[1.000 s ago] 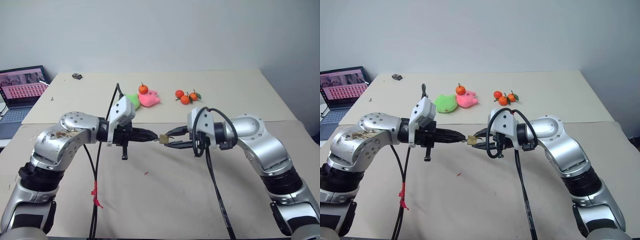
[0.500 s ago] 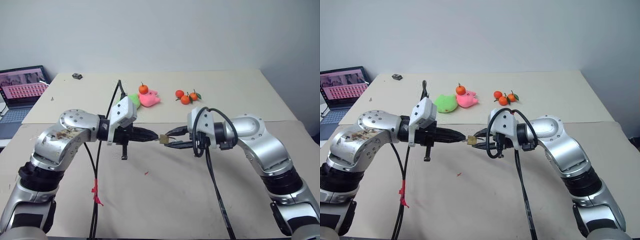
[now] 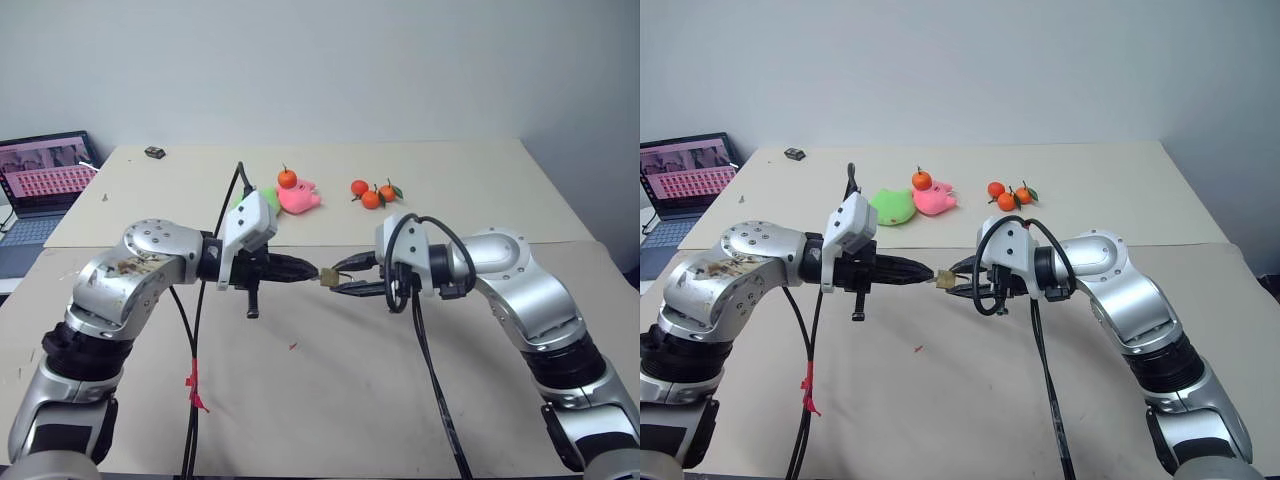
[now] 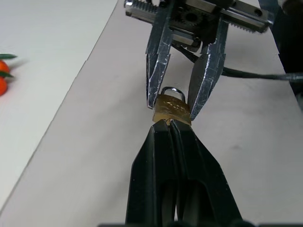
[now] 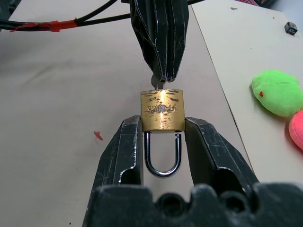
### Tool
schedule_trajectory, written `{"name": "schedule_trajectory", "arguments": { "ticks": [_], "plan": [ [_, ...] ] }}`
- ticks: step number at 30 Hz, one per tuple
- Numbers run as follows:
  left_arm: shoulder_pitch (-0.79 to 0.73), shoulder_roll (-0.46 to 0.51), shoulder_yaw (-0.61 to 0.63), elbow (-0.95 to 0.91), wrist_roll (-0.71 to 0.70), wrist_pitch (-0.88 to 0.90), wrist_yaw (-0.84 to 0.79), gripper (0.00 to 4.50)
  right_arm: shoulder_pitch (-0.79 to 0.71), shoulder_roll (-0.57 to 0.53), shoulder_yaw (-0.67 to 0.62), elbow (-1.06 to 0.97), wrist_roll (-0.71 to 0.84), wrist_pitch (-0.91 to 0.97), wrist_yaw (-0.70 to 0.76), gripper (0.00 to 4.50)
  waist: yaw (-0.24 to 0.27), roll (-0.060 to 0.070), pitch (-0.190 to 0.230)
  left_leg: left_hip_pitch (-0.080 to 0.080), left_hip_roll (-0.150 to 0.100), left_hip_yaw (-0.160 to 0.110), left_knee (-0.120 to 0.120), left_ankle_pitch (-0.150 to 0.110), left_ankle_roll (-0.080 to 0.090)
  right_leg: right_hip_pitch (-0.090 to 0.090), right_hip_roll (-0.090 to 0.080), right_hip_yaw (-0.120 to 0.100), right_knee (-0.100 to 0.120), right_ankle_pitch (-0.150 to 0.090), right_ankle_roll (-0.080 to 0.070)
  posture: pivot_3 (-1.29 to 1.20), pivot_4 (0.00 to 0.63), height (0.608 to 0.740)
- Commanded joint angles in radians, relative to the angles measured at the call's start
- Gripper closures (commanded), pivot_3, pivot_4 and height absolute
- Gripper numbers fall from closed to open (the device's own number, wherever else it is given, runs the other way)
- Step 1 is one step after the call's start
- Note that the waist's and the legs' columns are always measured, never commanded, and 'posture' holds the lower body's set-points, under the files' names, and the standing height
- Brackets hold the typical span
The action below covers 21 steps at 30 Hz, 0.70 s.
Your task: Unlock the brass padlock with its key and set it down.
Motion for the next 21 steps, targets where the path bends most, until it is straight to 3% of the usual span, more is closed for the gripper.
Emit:
{"name": "schedule_trajectory", "arguments": {
  "ticks": [1,8,21],
  "plan": [
    [-0.022,-0.037,0.037,0.008,-0.105,0.128,0.029,3.21,-0.047,0.008,-0.047,-0.027,0.01,-0.018,-0.026,3.58,-0.001,0.0,0.0,0.0,0.0,0.0,0.0,0.0,0.0,0.0,0.0,0.0,0.0,0.0,0.0,0.0,0.15,0.66],
    [-0.088,-0.109,0.166,0.079,-0.242,0.303,0.153,0.64,-0.05,0.002,-0.045,-0.027,0.016,-0.017,-0.028,3.58,0.0,0.0,0.0,0.0,0.0,-0.001,0.0,0.0,0.0,0.0,0.0,0.0,0.0,0.0,0.0,0.0,0.15,0.66],
    [-0.098,-0.203,0.285,0.134,-0.405,0.527,0.352,0.64,-0.045,0.0,-0.044,-0.038,0.016,-0.012,-0.036,3.58,0.001,0.0,0.0,0.0,0.0,-0.001,0.0,0.0,0.0,0.0,0.0,0.0,0.001,0.0,-0.001,0.0,0.15,0.66]
  ]
}}
